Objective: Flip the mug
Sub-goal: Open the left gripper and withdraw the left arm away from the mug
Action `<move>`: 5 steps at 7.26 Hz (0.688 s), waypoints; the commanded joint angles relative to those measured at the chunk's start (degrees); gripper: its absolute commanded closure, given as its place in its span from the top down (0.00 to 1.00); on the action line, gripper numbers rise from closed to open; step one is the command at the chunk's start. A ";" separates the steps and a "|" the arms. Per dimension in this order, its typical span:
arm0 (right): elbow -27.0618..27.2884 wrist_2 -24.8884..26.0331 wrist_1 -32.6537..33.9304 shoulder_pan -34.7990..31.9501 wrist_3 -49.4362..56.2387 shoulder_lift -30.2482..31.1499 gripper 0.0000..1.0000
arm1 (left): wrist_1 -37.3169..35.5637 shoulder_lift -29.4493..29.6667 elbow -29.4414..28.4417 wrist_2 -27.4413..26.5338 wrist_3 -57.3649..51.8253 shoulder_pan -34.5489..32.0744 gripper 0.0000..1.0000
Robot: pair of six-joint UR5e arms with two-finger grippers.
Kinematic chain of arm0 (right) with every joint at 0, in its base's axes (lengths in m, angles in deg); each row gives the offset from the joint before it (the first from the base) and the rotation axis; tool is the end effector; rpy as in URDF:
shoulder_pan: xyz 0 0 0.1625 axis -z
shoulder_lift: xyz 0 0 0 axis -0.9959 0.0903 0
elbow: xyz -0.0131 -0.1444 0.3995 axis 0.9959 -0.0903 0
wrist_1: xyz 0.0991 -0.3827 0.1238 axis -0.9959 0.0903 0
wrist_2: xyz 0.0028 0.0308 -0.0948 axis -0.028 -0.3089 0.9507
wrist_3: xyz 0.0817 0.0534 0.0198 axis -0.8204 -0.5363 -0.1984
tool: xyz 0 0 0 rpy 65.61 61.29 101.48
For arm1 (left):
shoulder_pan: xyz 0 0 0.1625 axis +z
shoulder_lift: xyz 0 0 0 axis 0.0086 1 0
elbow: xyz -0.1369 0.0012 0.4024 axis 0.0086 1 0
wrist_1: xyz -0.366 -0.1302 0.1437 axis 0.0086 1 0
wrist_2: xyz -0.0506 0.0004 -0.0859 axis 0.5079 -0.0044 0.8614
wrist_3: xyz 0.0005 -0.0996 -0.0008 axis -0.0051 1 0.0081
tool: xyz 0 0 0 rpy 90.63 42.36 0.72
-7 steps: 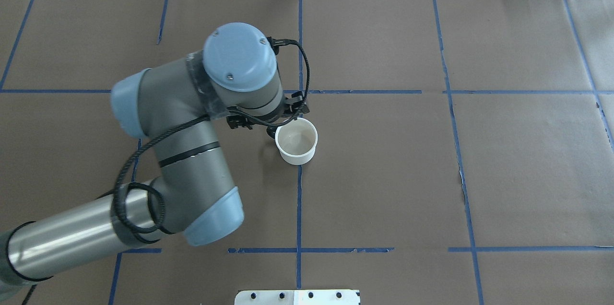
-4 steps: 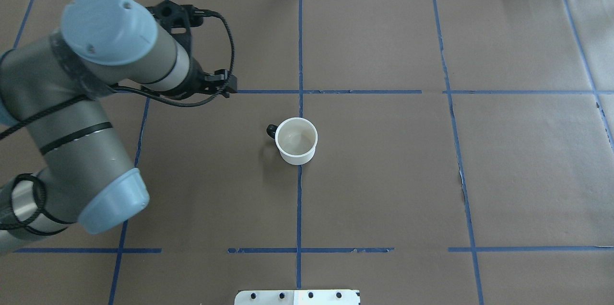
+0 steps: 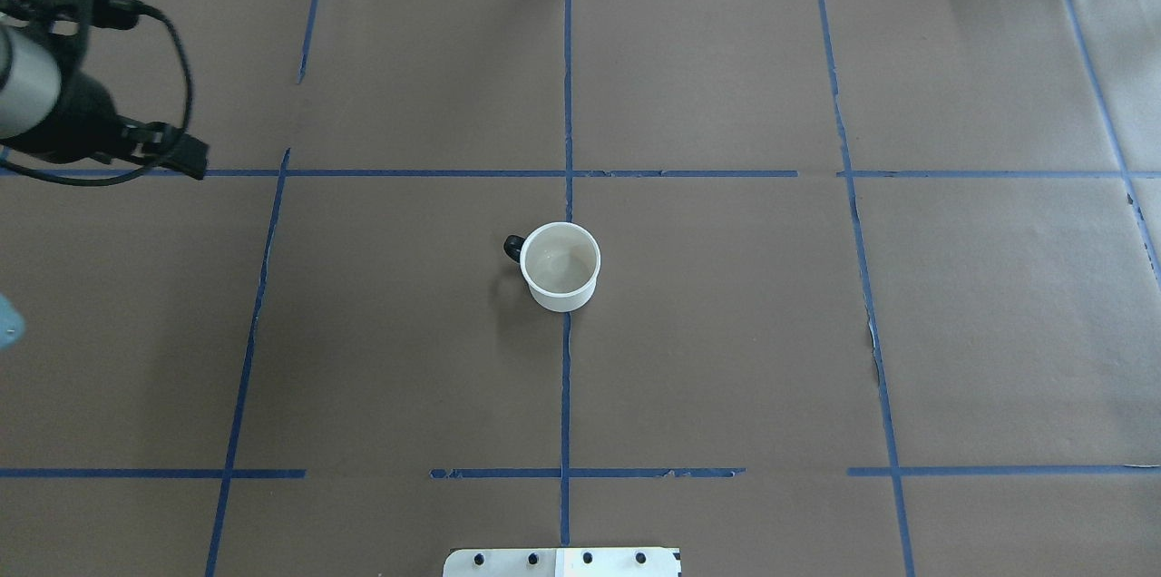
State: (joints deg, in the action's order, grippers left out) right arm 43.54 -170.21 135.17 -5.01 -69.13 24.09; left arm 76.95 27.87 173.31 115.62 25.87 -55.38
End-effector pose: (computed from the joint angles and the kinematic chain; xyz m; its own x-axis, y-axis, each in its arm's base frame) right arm 0.0673 -0.4504 0.6676 0.7527 -0.0622 0.6555 0.1146 0.9927 -0.0373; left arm 0.2007 -0.4546 0.3238 0.7300 0.1845 -0.6581 0.0106 0.9597 0.2808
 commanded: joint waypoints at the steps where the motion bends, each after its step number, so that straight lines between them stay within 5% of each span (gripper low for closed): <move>1: -0.09 0.00 0.00 0.00 0.00 0.00 1.00 | 14.93 -17.17 -0.19 6.59 -14.19 -10.87 1.00; 3: 0.00 0.00 0.00 0.00 0.00 0.00 1.00 | 25.78 -27.75 -7.97 16.04 -26.30 -23.77 1.00; 5: 0.00 0.00 0.00 0.00 0.00 0.00 1.00 | 26.26 -29.81 -16.43 18.12 -40.24 -35.48 1.00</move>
State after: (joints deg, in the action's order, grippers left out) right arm 43.54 -170.20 135.17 -5.01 -69.13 24.09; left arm 102.29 -0.25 161.68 132.38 -7.36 -83.80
